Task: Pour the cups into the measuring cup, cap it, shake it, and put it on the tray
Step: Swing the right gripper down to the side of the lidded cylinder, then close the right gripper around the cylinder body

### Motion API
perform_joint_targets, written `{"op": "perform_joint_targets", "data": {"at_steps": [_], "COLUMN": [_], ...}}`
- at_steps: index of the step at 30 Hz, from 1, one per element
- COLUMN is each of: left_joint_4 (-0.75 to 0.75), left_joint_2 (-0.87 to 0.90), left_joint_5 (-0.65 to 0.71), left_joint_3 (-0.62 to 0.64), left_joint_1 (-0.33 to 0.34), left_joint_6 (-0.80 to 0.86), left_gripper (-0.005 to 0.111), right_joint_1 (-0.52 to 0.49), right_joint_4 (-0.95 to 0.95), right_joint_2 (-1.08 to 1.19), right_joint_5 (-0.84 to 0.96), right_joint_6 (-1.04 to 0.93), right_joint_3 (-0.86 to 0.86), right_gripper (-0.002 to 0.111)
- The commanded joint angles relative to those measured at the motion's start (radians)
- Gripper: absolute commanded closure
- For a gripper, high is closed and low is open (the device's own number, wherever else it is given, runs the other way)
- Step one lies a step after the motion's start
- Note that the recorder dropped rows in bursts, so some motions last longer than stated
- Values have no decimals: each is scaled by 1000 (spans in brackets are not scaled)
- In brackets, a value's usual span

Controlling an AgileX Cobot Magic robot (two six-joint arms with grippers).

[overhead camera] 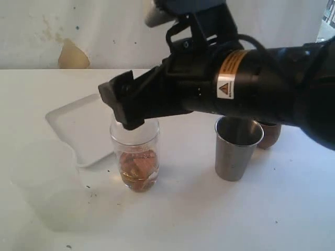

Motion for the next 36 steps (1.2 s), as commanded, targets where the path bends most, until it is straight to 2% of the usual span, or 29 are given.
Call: {"op": "perform_joint_targets", "data": {"at_steps": [1,7,9,15,17,23,24,29,36], "left_joint_4": [-5,-5,-5,-5,-5,-5,-5,-5,-5], "left_joint_2": [-4,-4,-4,-4,-4,-4,-4,-4,-4], "left_joint_5": [-7,-7,-7,-7,-7,-7,-7,-7,-7], "left_joint_3": [3,3,3,3,3,3,3,3,3], "left_joint_1": [4,4,4,4,4,4,4,4,4], "left_joint_6": [-3,-3,-3,-3,-3,-3,-3,-3,-3], "left_gripper": [106,106,106,106,106,106,106,106,106], "right_joint_1": [1,1,1,1,-1,-1,-1,-1,-1], "right_joint_4": [-2,-43,-45,-39,-20,380,401,271,271], "right_joint_2": [54,63,63,65,68,69,71,118,258], "right_joint_5": [-12,-51,-87,-495,-568,-611,-613,-614,-743], "right_joint_6": [-12,-17,-81,-119,-129,-429,-453,-453,-426], "right_joint_3": [5,5,30,248,299,380,386,401,401], "right_gripper": [4,4,4,4,4,4,4,4,4]}}
